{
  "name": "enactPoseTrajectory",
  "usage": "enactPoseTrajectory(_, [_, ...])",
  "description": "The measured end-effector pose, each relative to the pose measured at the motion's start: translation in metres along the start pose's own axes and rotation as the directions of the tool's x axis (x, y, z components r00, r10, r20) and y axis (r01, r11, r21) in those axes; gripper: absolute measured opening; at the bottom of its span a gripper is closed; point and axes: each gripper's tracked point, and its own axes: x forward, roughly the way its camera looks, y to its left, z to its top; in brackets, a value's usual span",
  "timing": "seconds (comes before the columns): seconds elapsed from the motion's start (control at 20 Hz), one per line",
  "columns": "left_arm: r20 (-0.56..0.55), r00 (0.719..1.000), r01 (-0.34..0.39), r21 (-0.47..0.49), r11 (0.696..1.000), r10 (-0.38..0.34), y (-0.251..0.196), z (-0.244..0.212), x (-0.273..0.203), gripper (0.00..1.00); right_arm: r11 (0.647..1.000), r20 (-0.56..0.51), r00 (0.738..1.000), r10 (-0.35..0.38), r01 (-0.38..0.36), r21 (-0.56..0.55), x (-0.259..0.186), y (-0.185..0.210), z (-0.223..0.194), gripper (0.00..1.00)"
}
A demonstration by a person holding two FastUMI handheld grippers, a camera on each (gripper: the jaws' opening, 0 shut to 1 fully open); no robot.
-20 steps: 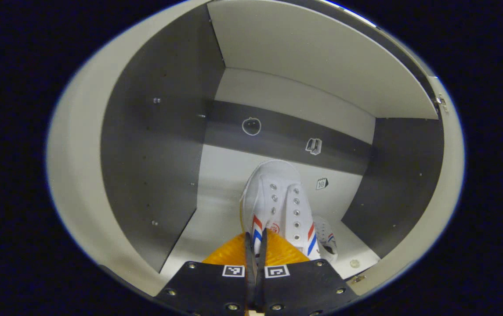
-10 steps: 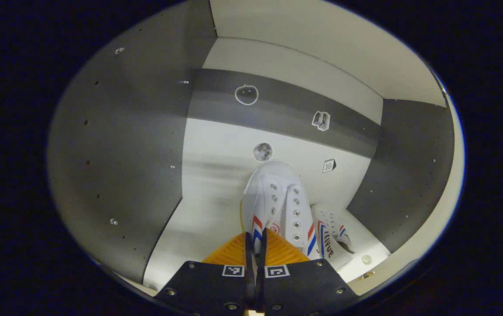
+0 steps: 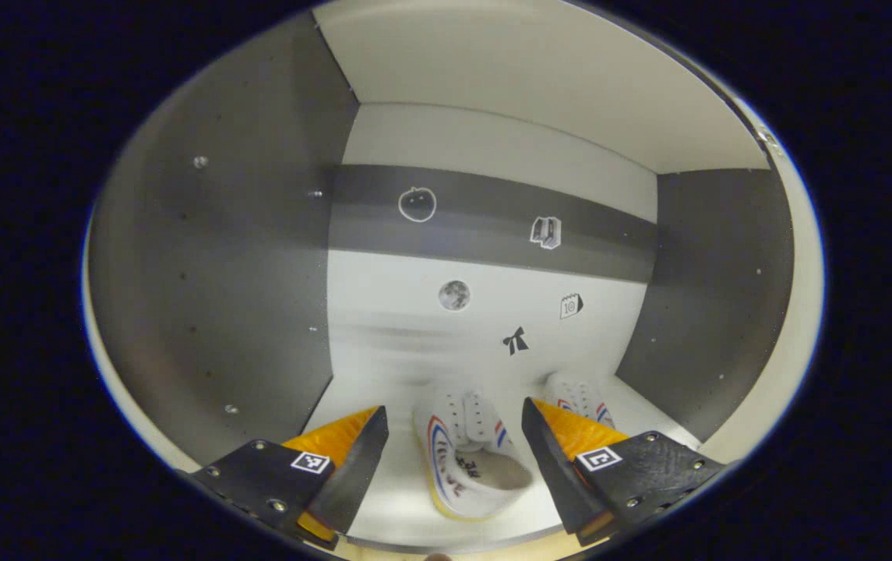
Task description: Grab one shoe with the right hand and put it into the shoe cabinet, grab the other shoe with the left hand and put it into the shoe cabinet; then close the right door with the right hand and the left door with the left hand.
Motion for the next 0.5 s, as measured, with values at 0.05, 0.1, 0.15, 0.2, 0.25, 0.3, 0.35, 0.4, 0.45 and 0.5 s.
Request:
enactPoseTrajectory(0.05, [0.018, 1.0, -0.013, 0.008, 1.0, 0.012, -0.002, 0.004, -0.016, 1.0, 1.0, 0.006, 1.0, 0.018, -0.018, 0.0, 0.003, 0.001, 0.002, 0.92])
enactPoseTrajectory(0.1, [0.039, 0.999, -0.02, 0.004, 1.0, 0.02, -0.006, 0.008, -0.034, 0.98, 0.999, 0.013, 0.999, 0.04, -0.04, 0.001, 0.007, 0.002, 0.005, 0.93])
enactPoseTrajectory(0.15, [0.068, 0.998, -0.015, -0.007, 1.0, 0.016, -0.012, 0.014, -0.055, 0.98, 0.998, 0.02, 0.998, 0.065, -0.065, -0.001, 0.011, 0.003, 0.009, 0.92])
enactPoseTrajectory(0.2, [0.094, 0.995, -0.011, -0.01, 1.0, 0.012, -0.019, 0.021, -0.077, 1.0, 0.996, 0.027, 0.996, 0.089, -0.089, -0.008, 0.017, 0.003, 0.011, 0.92])
enactPoseTrajectory(0.25, [0.118, 0.993, -0.019, -0.004, 1.0, 0.019, -0.022, 0.027, -0.099, 1.0, 0.993, 0.032, 0.992, 0.12, -0.12, -0.009, 0.021, 0.005, 0.016, 0.92])
enactPoseTrajectory(0.3, [0.143, 0.989, -0.036, 0.006, 0.999, 0.035, -0.021, 0.033, -0.12, 1.0, 0.988, 0.033, 0.987, 0.157, -0.157, -0.004, 0.024, 0.009, 0.019, 0.92])
enactPoseTrajectory(0.35, [0.166, 0.985, -0.052, 0.019, 0.998, 0.048, -0.024, 0.038, -0.142, 1.0, 0.981, 0.038, 0.98, 0.194, -0.194, 0.0, 0.027, 0.013, 0.023, 0.93])
enactPoseTrajectory(0.4, [0.185, 0.981, -0.07, 0.022, 0.997, 0.065, -0.028, 0.042, -0.16, 1.0, 0.974, 0.046, 0.973, 0.227, -0.228, 0.003, 0.03, 0.015, 0.028, 0.97])
enactPoseTrajectory(0.45, [0.2, 0.977, -0.082, 0.025, 0.996, 0.075, -0.033, 0.042, -0.182, 1.0, 0.967, 0.057, 0.966, 0.254, -0.255, 0.005, 0.034, 0.017, 0.033, 0.92])
enactPoseTrajectory(0.5, [0.21, 0.973, -0.101, 0.026, 0.995, 0.094, -0.036, 0.041, -0.202, 1.0, 0.96, 0.065, 0.958, 0.28, -0.281, 0.007, 0.038, 0.019, 0.037, 0.93])
